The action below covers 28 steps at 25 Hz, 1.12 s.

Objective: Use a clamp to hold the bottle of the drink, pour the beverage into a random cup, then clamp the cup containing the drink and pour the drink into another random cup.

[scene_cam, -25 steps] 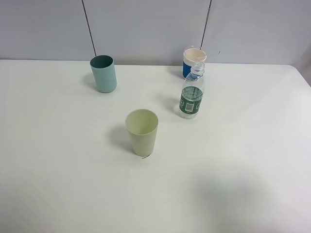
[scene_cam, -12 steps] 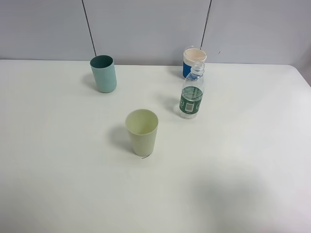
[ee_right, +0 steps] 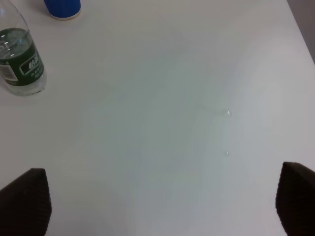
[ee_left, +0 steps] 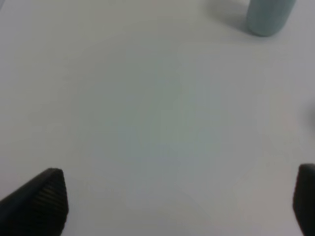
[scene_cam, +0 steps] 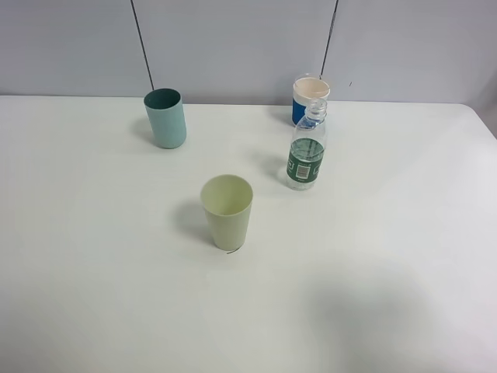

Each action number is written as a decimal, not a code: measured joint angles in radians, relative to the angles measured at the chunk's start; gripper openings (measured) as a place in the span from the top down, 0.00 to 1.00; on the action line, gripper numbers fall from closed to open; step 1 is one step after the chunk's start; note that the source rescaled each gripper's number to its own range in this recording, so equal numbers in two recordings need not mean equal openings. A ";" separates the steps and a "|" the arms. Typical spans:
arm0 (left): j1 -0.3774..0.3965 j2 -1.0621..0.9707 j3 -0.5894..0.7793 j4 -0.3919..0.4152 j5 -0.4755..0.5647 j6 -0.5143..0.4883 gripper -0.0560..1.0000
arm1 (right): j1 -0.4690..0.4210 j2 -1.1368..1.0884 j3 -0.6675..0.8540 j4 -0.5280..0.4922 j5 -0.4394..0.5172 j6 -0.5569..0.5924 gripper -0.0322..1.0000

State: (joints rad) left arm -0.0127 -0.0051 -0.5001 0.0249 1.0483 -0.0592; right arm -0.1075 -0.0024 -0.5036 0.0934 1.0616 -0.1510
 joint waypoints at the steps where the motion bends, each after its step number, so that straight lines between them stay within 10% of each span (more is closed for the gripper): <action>1: 0.000 0.000 0.000 0.000 0.000 0.000 0.20 | 0.000 0.000 0.000 0.000 0.000 0.000 0.17; 28: 0.000 0.000 0.000 -0.001 0.000 0.001 0.20 | 0.000 0.000 0.000 0.000 0.000 0.000 0.17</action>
